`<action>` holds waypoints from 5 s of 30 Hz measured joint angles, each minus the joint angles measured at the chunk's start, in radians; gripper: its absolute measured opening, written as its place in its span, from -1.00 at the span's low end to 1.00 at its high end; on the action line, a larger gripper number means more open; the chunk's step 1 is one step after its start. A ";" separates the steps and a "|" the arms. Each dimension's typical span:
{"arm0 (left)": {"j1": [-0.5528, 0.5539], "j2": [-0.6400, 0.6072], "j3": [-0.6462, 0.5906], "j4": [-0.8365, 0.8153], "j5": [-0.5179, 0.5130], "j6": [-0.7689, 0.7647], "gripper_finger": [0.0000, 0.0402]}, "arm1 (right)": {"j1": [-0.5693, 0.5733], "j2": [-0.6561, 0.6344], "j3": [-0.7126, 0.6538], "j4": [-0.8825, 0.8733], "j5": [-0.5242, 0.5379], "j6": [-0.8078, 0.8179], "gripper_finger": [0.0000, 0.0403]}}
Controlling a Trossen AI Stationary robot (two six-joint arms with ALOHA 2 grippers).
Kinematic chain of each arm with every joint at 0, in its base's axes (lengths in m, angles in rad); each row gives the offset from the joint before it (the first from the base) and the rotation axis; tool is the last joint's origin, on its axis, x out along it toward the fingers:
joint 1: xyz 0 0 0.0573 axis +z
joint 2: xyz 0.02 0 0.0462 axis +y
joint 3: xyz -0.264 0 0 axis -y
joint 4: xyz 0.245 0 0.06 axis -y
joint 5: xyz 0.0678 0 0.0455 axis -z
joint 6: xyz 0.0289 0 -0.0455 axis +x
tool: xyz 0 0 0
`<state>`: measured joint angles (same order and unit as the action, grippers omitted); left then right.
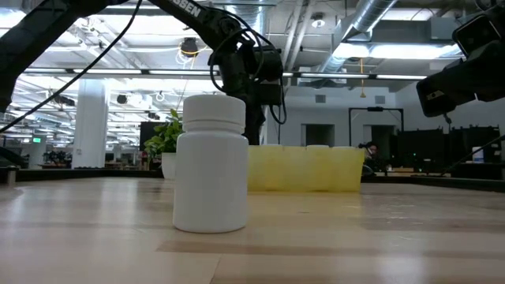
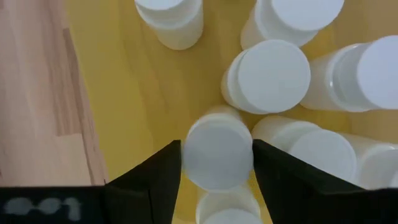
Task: Pick and place pill bottles into a basket
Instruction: Put the white medicine bottle into the yellow bin
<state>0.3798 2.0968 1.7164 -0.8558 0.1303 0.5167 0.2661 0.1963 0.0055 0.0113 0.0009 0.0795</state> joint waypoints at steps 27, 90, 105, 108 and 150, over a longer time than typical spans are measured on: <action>-0.004 0.000 0.111 -0.103 -0.037 0.020 0.04 | 0.000 0.000 0.000 0.000 0.000 0.000 -0.99; -0.800 -0.123 -0.079 0.070 -0.116 -0.445 0.36 | 0.000 0.000 0.000 0.000 0.000 0.000 -0.99; -0.842 -0.047 -0.015 0.043 -0.116 -0.453 0.36 | 0.000 0.000 0.000 0.000 0.000 0.000 -0.99; -0.846 -0.047 -0.014 0.043 -0.133 -0.456 0.36 | 0.000 0.000 0.000 0.000 0.000 0.000 -0.99; -0.850 0.049 -0.019 0.048 -0.126 -0.502 0.12 | 0.000 0.000 0.000 0.000 0.000 0.000 -0.99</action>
<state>-0.4698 2.1459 1.6974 -0.8075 0.0045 0.0152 0.2659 0.1963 0.0054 0.0113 0.0010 0.0795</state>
